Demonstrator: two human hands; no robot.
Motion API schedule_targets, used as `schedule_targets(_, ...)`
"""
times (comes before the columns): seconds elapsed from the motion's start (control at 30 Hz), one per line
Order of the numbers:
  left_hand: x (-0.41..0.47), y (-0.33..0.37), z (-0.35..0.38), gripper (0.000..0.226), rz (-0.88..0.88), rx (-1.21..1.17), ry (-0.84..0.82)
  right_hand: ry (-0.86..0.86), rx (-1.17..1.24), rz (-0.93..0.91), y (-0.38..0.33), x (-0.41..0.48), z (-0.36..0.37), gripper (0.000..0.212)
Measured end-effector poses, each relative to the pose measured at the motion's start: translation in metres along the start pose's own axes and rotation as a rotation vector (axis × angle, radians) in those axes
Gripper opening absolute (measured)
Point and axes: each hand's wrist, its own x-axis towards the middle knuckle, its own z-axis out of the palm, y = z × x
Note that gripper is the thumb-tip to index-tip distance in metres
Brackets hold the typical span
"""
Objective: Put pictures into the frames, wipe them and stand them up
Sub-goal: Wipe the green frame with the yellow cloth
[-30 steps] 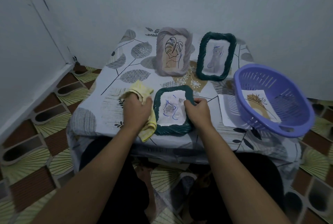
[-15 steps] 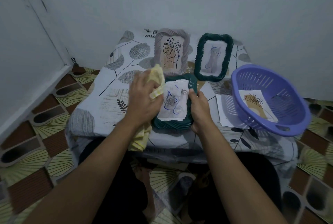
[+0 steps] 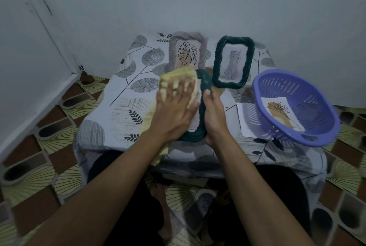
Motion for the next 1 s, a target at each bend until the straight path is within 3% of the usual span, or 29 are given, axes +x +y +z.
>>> schedule_targets(0.1, 0.007, 0.004, -0.005, 0.068, -0.052, -0.068, 0.075, -0.03, 0.023, -0.041, -0.005, -0.003, 0.004, 0.023)
schedule_targets(0.27, -0.022, 0.025, 0.005, 0.059, 0.197, -0.298, -0.004, 0.056, -0.028, -0.108, -0.019, 0.005, -0.007, 0.022)
schedule_targets(0.4, -0.045, 0.011, 0.017, 0.052, 0.292, -0.206, 0.014, 0.099, 0.001, -0.079, -0.021, 0.005, -0.017, 0.022)
schedule_targets(0.57, -0.021, -0.009, -0.003, 0.05, 0.066, 0.082, 0.037, 0.055, 0.037, -0.029, -0.013, -0.004, -0.018, 0.032)
schedule_targets(0.73, 0.005, 0.003, -0.014, 0.061, -0.154, 0.045, 0.045, -0.02, 0.041, -0.03, -0.01, -0.011, -0.008, 0.028)
schedule_targets(0.87, -0.01, 0.028, 0.0, 0.07, 0.017, -0.076, 0.013, 0.008, 0.026, -0.046, -0.01, -0.007, -0.006, 0.026)
schedule_targets(1.0, -0.039, 0.028, 0.016, 0.062, 0.242, -0.081, -0.058, 0.086, 0.065, -0.032, -0.011, -0.003, -0.018, 0.029)
